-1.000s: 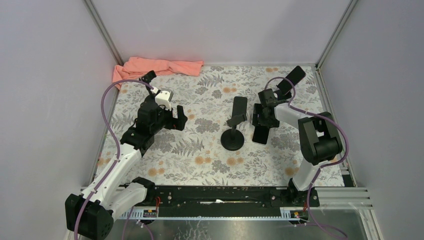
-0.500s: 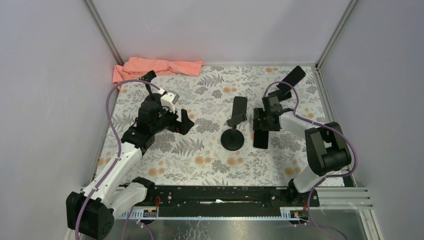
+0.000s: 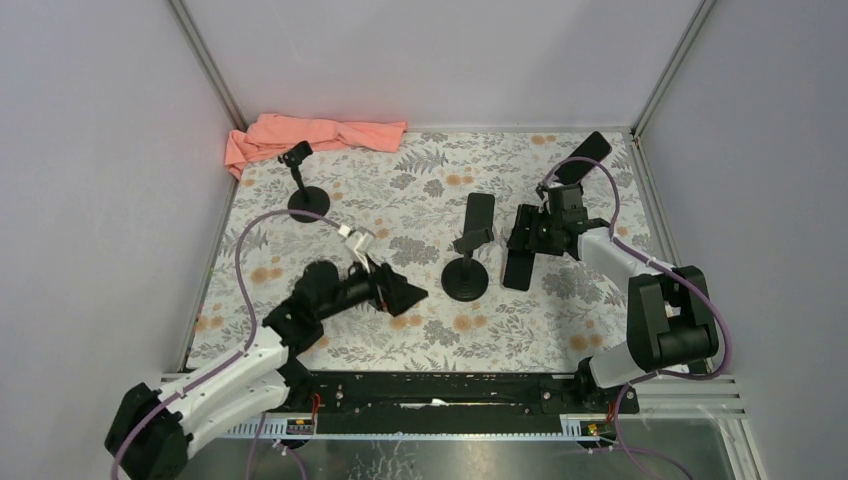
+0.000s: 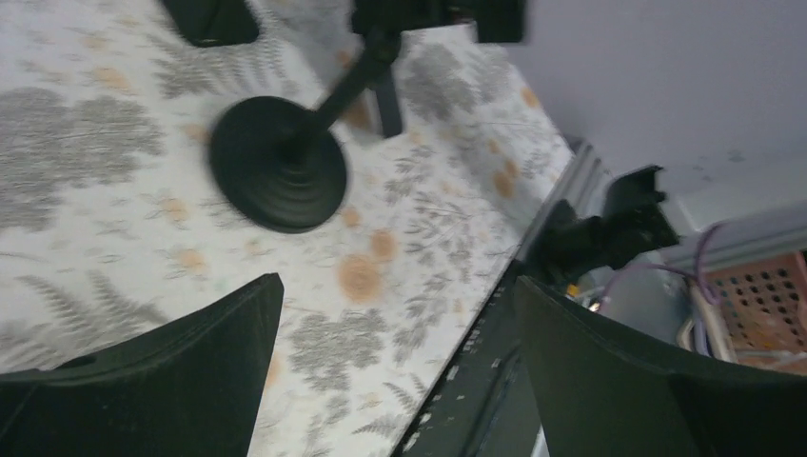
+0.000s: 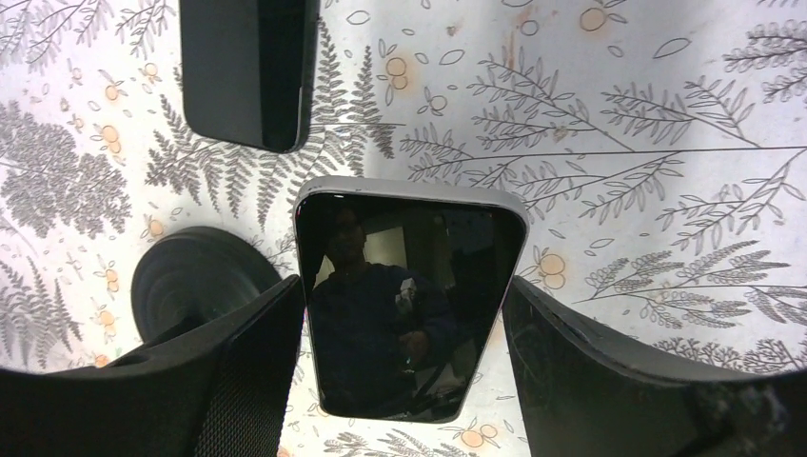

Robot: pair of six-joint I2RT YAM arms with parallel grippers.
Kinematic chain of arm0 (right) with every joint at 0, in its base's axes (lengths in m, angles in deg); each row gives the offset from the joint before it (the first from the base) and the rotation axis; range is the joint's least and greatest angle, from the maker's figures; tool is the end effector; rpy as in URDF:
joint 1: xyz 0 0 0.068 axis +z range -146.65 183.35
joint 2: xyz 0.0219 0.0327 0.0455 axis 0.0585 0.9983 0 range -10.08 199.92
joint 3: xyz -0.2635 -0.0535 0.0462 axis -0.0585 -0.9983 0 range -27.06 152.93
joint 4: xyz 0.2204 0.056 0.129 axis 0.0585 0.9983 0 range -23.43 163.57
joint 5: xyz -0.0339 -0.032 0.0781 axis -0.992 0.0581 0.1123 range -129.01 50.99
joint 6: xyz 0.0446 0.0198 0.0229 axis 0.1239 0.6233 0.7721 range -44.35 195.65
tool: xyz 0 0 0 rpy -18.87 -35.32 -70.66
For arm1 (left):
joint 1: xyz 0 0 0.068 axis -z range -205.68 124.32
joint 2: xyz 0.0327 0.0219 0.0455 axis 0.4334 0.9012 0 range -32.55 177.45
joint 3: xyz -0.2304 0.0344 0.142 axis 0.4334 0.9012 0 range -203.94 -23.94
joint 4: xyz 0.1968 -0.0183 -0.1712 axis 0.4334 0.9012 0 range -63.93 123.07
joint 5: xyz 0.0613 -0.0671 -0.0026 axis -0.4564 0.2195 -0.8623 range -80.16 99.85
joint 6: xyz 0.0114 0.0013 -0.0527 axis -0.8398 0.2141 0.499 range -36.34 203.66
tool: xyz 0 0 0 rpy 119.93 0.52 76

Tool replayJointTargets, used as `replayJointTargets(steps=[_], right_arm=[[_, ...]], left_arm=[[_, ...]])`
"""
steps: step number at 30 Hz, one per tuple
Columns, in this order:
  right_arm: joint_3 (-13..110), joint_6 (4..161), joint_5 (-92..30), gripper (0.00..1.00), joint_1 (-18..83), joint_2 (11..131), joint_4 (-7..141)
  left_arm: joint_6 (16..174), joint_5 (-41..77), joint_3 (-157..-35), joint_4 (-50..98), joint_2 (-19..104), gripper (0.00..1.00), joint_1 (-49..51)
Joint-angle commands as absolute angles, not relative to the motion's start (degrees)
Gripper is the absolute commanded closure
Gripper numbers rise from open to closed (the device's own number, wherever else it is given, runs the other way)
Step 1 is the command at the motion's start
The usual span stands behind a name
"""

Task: Place the phone on the phone stand
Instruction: Pick up the phone at the center of the board.

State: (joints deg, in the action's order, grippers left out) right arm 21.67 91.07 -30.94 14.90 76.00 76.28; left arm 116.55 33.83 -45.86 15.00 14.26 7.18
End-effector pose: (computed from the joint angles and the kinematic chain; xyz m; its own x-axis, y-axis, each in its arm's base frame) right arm 0.3003 0.0664 0.1961 -0.7690 0.1116 -0.6294 -0.0907 0.9556 0.2803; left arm 0.1519 -0.1154 0.2317 -0.6178 -0.1915 -0.7627 0.5857 0.5351 -0.6088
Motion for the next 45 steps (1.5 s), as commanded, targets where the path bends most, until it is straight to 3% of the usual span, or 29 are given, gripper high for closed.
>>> replayJointTargets(steps=[1, 5, 9, 21, 33, 45], right_arm=[[21.52, 92.46, -24.89, 0.57, 14.77, 73.59, 74.26], [20.92, 92.70, -23.19, 0.58, 14.74, 73.34, 74.00], [20.51, 93.14, -20.85, 0.60, 14.73, 72.98, 73.86], [19.04, 94.75, -11.81, 0.61, 14.75, 71.34, 73.80], [18.21, 95.42, -7.88, 0.63, 14.85, 72.07, 72.73], [17.95, 94.86, -5.29, 0.65, 15.60, 72.53, 72.33]], left_arm=[[125.44, 12.60, -38.87, -4.46, 10.25, 0.03, 21.97], [125.78, -2.99, -33.03, -19.42, 16.44, 0.04, 34.33], [121.31, -10.72, -35.31, -29.14, 31.01, 0.04, 41.95], [126.82, -15.74, -45.16, -53.30, 65.97, 0.07, 44.28], [130.69, -20.89, -51.15, -47.21, 74.65, 0.22, 44.07], [133.17, -16.40, -53.66, -44.33, 78.97, 0.36, 39.27]])
